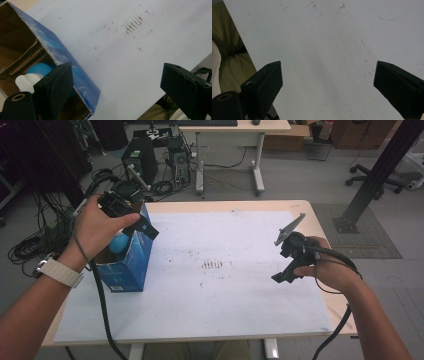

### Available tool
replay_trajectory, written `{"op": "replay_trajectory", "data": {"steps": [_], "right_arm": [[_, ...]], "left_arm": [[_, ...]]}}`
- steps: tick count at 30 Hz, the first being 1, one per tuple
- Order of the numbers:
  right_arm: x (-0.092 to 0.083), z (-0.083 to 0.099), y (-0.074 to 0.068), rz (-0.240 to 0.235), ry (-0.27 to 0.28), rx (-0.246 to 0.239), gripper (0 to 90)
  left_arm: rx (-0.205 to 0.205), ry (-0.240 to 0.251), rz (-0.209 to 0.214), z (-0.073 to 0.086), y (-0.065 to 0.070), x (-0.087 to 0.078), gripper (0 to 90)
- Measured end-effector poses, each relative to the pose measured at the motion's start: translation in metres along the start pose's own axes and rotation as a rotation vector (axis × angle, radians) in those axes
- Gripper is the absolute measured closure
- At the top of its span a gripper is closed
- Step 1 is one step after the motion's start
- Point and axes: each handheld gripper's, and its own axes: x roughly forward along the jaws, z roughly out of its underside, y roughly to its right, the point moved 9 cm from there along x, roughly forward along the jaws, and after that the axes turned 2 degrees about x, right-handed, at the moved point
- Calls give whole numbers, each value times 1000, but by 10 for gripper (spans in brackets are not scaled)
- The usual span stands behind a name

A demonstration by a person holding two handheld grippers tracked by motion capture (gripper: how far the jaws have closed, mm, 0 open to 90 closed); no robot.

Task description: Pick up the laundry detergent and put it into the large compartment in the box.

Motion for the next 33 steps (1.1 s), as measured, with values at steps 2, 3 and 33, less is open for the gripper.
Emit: {"op": "replay_trajectory", "data": {"steps": [2, 3, 33], "right_arm": [[0, 0, 0, -1, -2, -1, 88], [0, 0, 0, -1, -1, -1, 88], [-3, 3, 0, 4, 8, 7, 88]], "left_arm": [[6, -7, 3, 0, 2, 0, 117], [11, -11, 6, 0, 3, 1, 117], [221, -134, 139, 3, 40, 11, 120]]}}
